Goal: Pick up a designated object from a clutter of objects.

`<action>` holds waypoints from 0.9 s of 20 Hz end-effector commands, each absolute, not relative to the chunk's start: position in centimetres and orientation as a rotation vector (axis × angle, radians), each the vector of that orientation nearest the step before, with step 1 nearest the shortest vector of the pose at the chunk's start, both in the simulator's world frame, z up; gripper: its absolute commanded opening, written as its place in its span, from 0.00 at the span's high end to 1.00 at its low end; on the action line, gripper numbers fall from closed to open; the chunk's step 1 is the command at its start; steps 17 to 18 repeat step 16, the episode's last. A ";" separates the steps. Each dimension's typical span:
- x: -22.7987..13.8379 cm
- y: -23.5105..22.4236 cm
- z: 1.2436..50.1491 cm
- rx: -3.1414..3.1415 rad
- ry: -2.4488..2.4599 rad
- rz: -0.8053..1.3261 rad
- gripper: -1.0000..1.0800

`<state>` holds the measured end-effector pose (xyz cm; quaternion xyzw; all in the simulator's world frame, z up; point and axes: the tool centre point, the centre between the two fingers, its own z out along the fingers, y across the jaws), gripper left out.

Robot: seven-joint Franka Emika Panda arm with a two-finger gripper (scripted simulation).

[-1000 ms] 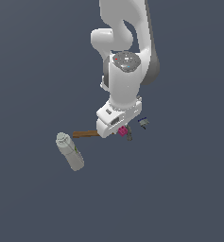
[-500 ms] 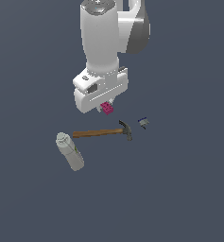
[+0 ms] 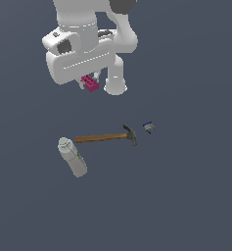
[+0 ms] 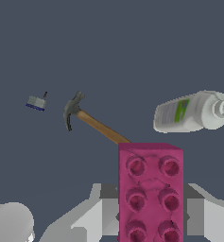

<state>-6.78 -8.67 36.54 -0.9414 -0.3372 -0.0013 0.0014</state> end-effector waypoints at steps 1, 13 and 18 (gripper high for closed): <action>-7.5 -10.0 38.5 -2.954 -1.059 -0.003 1.00; -9.0 -13.3 43.3 -2.957 -1.059 0.000 1.00; -9.0 -13.4 43.5 -2.958 -1.060 0.000 1.00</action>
